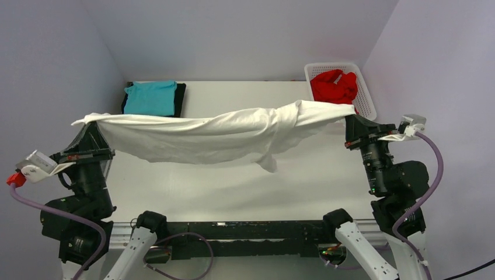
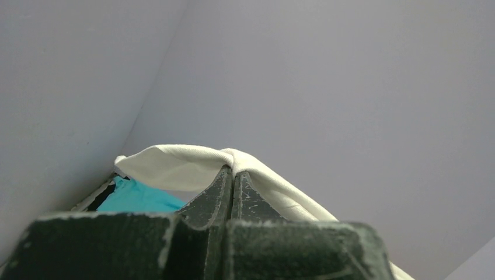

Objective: Fold and stack the t-shirts
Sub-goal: Flatten out the tshirt

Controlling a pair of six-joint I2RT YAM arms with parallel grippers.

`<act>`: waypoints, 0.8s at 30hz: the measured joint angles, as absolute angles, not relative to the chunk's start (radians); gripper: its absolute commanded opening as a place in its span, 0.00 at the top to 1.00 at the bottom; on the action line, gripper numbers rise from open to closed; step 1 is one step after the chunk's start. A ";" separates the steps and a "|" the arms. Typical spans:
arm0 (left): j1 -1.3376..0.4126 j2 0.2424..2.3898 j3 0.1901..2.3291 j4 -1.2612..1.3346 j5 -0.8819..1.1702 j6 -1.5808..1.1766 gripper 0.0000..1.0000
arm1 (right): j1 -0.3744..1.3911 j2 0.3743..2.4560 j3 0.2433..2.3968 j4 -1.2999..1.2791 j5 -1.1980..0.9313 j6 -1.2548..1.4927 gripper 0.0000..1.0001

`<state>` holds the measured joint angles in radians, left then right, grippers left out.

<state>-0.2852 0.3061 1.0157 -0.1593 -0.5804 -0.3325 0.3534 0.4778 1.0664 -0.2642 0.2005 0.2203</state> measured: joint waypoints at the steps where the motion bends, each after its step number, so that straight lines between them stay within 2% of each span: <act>1: -0.285 0.321 1.032 -0.162 -0.580 -0.329 1.00 | 0.353 0.485 1.068 -0.271 0.194 0.225 1.00; 7: -0.281 0.562 1.108 -0.158 -0.604 -0.301 1.00 | 0.351 0.606 1.082 -0.356 0.223 0.273 1.00; 12: -0.215 0.986 1.132 -0.142 -0.541 -0.309 0.98 | 0.345 0.772 0.955 -0.357 0.284 0.336 1.00; 14: -0.176 1.191 1.148 -0.118 -0.463 -0.318 0.78 | 0.342 0.866 0.888 -0.349 0.297 0.365 1.00; 15: -0.167 1.274 1.153 -0.109 -0.430 -0.320 0.63 | 0.339 0.913 0.862 -0.342 0.301 0.376 1.00; 17: -0.150 1.458 1.172 -0.120 -0.347 -0.336 0.11 | 0.329 1.064 0.812 -0.321 0.298 0.400 1.00; 18: -0.147 1.531 1.182 -0.128 -0.302 -0.337 0.02 | 0.320 1.140 0.799 -0.318 0.294 0.409 1.00; 21: -0.161 1.658 1.189 -0.154 -0.196 -0.354 0.01 | 0.289 1.340 0.802 -0.314 0.289 0.432 1.00; 24: -0.216 1.660 1.196 -0.186 -0.125 -0.354 0.01 | 0.250 1.491 0.841 -0.313 0.274 0.454 1.00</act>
